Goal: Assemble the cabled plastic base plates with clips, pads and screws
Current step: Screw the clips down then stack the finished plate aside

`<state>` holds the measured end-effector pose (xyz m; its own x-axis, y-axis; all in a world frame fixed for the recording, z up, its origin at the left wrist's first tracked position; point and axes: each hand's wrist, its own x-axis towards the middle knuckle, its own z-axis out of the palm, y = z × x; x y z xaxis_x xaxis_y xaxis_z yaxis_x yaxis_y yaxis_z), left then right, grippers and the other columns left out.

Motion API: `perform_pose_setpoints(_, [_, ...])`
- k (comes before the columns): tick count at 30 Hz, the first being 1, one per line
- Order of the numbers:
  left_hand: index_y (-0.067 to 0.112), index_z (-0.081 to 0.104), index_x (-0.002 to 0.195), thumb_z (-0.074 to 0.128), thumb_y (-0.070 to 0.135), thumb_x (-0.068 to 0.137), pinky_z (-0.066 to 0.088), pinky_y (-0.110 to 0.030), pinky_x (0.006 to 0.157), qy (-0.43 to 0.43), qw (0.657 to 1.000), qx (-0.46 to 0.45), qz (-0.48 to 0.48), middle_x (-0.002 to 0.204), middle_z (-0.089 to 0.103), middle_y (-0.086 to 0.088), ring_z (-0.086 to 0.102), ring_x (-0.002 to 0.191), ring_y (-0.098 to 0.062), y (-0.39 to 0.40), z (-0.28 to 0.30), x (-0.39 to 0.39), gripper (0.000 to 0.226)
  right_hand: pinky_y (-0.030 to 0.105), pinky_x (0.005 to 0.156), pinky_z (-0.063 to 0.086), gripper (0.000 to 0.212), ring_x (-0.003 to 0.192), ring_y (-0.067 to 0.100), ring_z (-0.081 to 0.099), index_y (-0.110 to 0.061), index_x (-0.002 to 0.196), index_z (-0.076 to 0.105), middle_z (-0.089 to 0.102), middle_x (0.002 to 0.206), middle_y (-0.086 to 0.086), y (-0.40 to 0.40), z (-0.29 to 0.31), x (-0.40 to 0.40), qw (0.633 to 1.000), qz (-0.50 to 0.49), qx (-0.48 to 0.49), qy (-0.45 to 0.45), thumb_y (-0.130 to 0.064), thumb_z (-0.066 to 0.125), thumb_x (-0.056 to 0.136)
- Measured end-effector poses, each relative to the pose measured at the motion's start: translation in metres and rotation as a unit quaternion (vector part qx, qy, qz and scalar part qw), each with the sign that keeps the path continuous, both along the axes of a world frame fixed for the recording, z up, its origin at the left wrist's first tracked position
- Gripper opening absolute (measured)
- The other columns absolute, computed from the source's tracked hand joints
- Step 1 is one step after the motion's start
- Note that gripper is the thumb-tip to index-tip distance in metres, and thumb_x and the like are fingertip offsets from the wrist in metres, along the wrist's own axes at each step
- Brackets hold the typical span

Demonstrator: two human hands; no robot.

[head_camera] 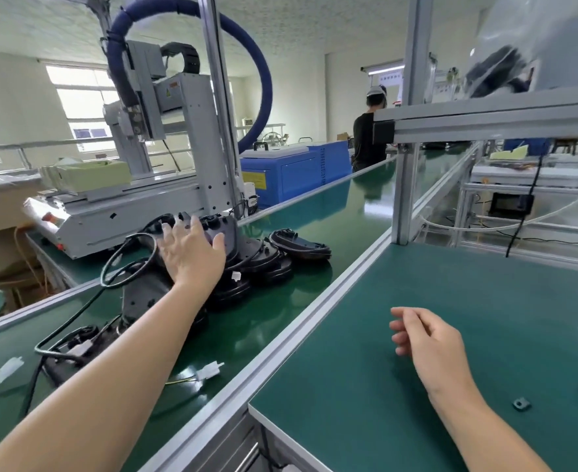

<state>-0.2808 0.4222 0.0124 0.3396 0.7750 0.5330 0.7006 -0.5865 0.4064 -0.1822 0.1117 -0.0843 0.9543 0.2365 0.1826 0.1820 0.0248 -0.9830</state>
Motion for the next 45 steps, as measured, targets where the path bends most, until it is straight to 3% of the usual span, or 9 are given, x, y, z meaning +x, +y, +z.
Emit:
perform_pose_setpoints(9, [0.01, 0.065, 0.119, 0.061, 0.027, 0.087, 0.031, -0.043, 0.106, 0.029, 0.966, 0.009, -0.258, 0.127, 0.057, -0.017, 0.042, 0.125, -0.036, -0.124, -0.028, 0.08, 0.036, 0.021, 0.053, 0.051, 0.027, 0.059, 0.006, 0.059, -0.014, 0.084, 0.073, 0.069, 0.072, 0.001, -0.121, 0.033, 0.004, 0.999, -0.044, 0.009, 0.003, -0.014, 0.049, 0.098])
perform_pose_setpoints(13, [0.014, 0.073, 0.104, 0.067, 0.021, 0.084, 0.036, -0.036, 0.101, 0.044, 0.91, -0.03, -0.412, 0.114, 0.067, -0.009, 0.054, 0.113, -0.03, -0.223, -0.051, 0.116, 0.023, 0.019, 0.051, 0.05, 0.027, 0.056, 0.006, 0.058, -0.014, 0.082, 0.073, 0.068, 0.067, -0.002, -0.196, 0.032, 0.016, 0.989, -0.143, 0.022, 0.01, -0.013, 0.05, 0.097])
perform_pose_setpoints(21, [0.021, 0.072, 0.106, 0.058, 0.03, 0.088, 0.043, -0.021, 0.086, 0.081, 0.786, -0.145, -0.595, 0.105, 0.072, 0.006, 0.062, 0.104, -0.014, -0.418, -0.072, 0.18, 0.024, 0.015, 0.046, 0.044, 0.026, 0.05, 0.004, 0.051, -0.02, 0.084, 0.07, 0.065, 0.063, -0.007, -0.271, 0.024, 0.031, 0.935, -0.339, 0.098, -0.043, -0.016, 0.047, 0.097])
perform_pose_setpoints(25, [0.013, 0.064, 0.118, 0.054, 0.039, 0.091, 0.04, -0.02, 0.076, 0.102, 0.761, -0.245, -0.592, 0.097, 0.068, 0.004, 0.061, 0.095, -0.017, -0.483, -0.071, 0.221, 0.039, 0.015, 0.045, 0.044, 0.026, 0.05, 0.004, 0.051, -0.017, 0.085, 0.07, 0.065, 0.066, -0.004, -0.286, 0.025, 0.032, 0.906, -0.39, 0.161, -0.021, -0.015, 0.047, 0.096])
perform_pose_setpoints(29, [0.006, 0.054, 0.102, 0.053, 0.065, 0.082, 0.046, -0.028, 0.064, 0.107, 0.781, -0.362, -0.498, 0.076, 0.056, -0.001, 0.059, 0.074, -0.022, -0.515, -0.066, 0.278, 0.062, 0.021, 0.053, 0.045, 0.027, 0.053, 0.006, 0.052, -0.02, 0.082, 0.07, 0.065, 0.068, -0.005, -0.284, 0.021, 0.033, 0.91, -0.391, 0.137, -0.023, -0.018, 0.047, 0.097])
perform_pose_setpoints(31, [0.004, 0.053, 0.112, 0.056, 0.074, 0.072, 0.041, -0.027, 0.054, 0.098, 0.783, -0.405, -0.461, 0.073, 0.049, -0.001, 0.052, 0.065, -0.018, -0.524, -0.06, 0.301, 0.081, 0.025, 0.058, 0.045, 0.028, 0.057, 0.006, 0.054, -0.028, 0.082, 0.069, 0.065, 0.069, -0.005, -0.282, 0.018, 0.033, 0.914, -0.388, 0.11, -0.038, -0.022, 0.047, 0.098])
perform_pose_setpoints(39, [0.008, 0.05, 0.125, 0.065, 0.061, 0.071, 0.036, -0.026, 0.049, 0.183, 0.802, -0.358, -0.442, 0.086, 0.05, -0.003, 0.05, 0.064, -0.017, -0.543, -0.058, 0.363, 0.078, 0.021, 0.053, 0.045, 0.027, 0.052, 0.002, 0.052, -0.036, 0.081, 0.068, 0.065, 0.068, -0.004, -0.279, 0.014, 0.041, 0.918, -0.377, 0.117, -0.04, -0.024, 0.049, 0.097])
perform_pose_setpoints(42, [0.012, 0.052, 0.121, 0.062, 0.053, 0.078, 0.044, -0.029, 0.067, 0.184, 0.761, -0.426, -0.453, 0.088, 0.053, -0.003, 0.054, 0.072, -0.019, -0.544, -0.058, 0.373, 0.06, 0.016, 0.05, 0.043, 0.029, 0.049, 0.002, 0.05, -0.033, 0.078, 0.069, 0.065, 0.067, -0.005, -0.277, 0.012, 0.045, 0.915, -0.384, 0.114, -0.049, -0.021, 0.05, 0.096])
perform_pose_setpoints(45, [0.008, 0.055, 0.117, 0.071, 0.037, 0.07, 0.049, -0.03, 0.057, 0.114, 0.689, -0.563, -0.443, 0.095, 0.062, -0.007, 0.06, 0.069, -0.019, -0.544, -0.068, 0.382, 0.058, 0.017, 0.05, 0.044, 0.027, 0.049, 0.003, 0.05, -0.036, 0.079, 0.067, 0.066, 0.069, -0.006, -0.275, 0.01, 0.046, 0.914, -0.392, 0.085, -0.054, -0.024, 0.049, 0.094])
